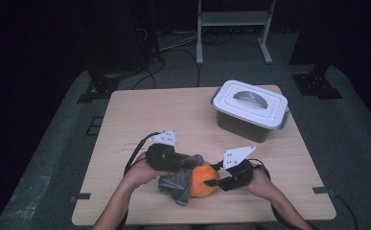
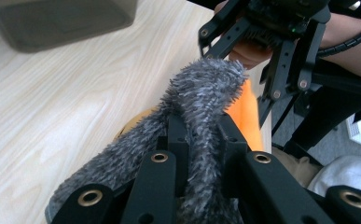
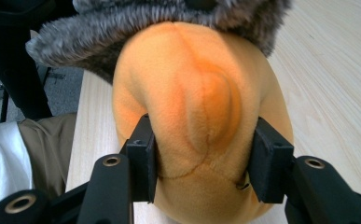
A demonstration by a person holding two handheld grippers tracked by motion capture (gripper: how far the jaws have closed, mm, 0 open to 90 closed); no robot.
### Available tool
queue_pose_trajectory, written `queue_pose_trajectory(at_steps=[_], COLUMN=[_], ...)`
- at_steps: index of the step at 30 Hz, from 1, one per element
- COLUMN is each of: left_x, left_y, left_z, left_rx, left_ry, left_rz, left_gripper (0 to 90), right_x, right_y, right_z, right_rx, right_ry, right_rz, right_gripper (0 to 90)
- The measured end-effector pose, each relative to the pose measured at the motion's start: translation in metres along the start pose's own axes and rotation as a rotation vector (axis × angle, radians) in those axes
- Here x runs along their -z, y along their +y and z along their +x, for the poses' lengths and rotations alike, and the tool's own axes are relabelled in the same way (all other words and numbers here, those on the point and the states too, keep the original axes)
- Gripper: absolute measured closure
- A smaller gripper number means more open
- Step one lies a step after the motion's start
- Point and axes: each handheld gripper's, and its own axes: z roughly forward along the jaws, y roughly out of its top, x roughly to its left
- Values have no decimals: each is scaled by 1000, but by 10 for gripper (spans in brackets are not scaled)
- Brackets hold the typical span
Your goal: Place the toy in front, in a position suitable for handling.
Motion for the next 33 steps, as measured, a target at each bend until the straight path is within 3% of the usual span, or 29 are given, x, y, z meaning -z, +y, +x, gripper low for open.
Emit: queue_pose_trajectory(at_steps=[6,12,16,20,25,28,31,33], left_x=[9,16,18,17,10,2,-4,-2], left_y=[-24,-36,-29,-11,13,18,13,8], left_z=[7,7,1,-8,-24,-28,-24,-21], left_rx=[55,60,39,-17,-88,-128,-125,-102], left_ry=[14,9,-1,-8,-52,-34,-12,-19], left_rz=[-9,-13,-24,-27,-35,16,61,50], left_gripper=[796,795,796,796,795,795,796,796], right_x=[8,10,9,6,2,1,2,2], right_y=[-8,-9,-8,-4,-1,0,-1,-1], right_z=[-1,-2,-3,-2,-1,0,0,0], right_rx=[-14,-32,-45,-43,-41,-44,-56,-55], right_ry=[-6,-18,-22,-30,-40,-39,-27,-23], right_rz=[12,15,11,20,22,23,16,17], right_gripper=[488,485,487,490,490,485,395,325])
